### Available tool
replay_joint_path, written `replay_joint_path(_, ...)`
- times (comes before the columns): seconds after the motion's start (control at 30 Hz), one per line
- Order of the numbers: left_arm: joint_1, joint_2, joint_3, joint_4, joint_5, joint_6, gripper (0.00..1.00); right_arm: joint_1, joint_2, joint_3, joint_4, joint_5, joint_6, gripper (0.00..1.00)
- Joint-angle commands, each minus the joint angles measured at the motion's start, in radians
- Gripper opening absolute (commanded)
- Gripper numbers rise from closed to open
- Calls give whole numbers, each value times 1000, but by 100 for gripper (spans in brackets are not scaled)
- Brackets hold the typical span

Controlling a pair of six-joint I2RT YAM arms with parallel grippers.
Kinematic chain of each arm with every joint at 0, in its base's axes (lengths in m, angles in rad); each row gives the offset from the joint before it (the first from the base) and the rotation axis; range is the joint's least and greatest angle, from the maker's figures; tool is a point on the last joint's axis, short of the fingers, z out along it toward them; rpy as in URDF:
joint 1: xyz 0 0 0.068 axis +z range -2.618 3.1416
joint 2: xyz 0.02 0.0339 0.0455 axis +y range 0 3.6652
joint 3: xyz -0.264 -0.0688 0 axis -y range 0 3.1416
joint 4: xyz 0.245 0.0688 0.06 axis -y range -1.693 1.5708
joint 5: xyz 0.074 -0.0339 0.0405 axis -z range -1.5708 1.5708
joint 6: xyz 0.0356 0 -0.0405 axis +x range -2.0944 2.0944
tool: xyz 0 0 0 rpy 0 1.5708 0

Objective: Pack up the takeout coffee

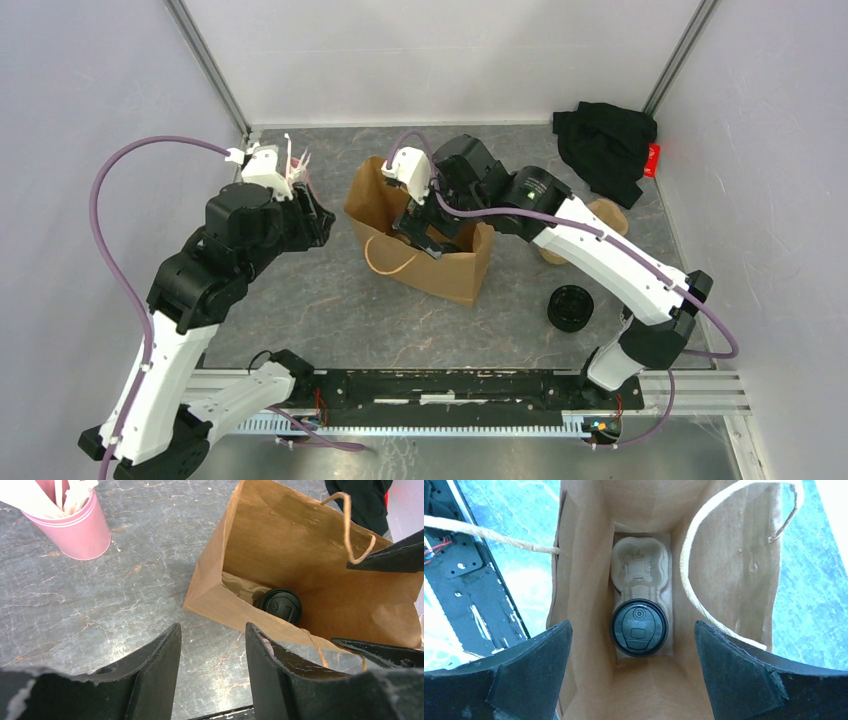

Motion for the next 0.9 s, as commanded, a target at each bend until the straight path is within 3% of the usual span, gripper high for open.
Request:
replay_joint_path(0.0, -1, 9, 6, 58, 41, 39, 57, 4, -21, -21, 60, -23, 82, 98)
replay_joint_path(0.2, -1, 1, 9, 67, 23, 32, 58, 5, -104, -46, 132, 0, 174, 98)
replay_joint_path(0.6, -2, 11, 6, 86, 51, 16, 58, 5, -311, -87, 352, 472, 409, 98)
replay_joint_path(0.73, -2, 22, 24, 84, 50, 15, 58, 5, -344, -110, 347, 639, 438, 98)
replay_joint_path(0.87, -2, 42, 63, 79, 10, 21, 59, 5, -370, -170, 380, 807, 361, 98)
